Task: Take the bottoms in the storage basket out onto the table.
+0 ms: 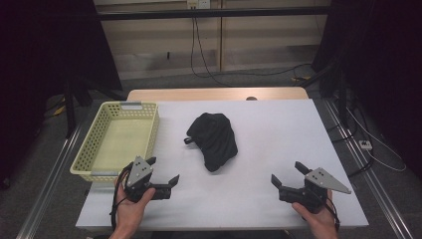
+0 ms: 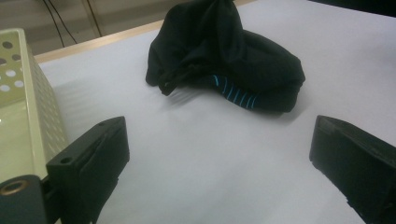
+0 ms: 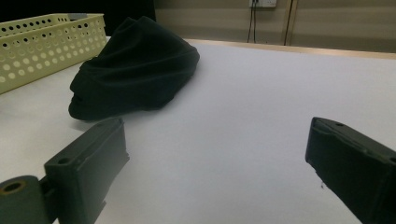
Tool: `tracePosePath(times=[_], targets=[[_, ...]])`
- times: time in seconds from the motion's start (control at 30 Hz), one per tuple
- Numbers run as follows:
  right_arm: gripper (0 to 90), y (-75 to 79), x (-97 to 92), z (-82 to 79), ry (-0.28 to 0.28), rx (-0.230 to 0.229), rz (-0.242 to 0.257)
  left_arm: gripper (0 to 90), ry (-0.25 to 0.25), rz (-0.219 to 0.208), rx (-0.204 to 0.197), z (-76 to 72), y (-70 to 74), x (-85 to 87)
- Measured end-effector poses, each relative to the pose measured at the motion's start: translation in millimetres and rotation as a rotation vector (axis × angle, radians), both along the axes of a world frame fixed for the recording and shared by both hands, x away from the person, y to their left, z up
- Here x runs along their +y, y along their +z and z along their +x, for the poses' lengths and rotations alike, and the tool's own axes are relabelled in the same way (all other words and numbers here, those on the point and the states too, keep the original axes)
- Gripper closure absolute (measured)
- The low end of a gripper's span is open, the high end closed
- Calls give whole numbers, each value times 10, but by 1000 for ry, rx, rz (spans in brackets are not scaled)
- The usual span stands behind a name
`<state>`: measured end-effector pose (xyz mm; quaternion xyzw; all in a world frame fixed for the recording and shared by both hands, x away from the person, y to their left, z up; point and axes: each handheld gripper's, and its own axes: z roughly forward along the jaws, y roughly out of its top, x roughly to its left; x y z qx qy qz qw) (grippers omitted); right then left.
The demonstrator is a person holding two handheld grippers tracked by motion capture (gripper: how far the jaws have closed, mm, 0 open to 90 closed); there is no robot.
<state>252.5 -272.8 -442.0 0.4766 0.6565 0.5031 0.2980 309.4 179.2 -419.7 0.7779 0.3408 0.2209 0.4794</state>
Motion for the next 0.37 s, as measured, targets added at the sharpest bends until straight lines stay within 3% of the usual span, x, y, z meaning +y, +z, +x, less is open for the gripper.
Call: tracePosePath(times=[0.37], targets=[[52,-2,4,5,5,-1,-1,53,55,-28,20,15,-56,58]])
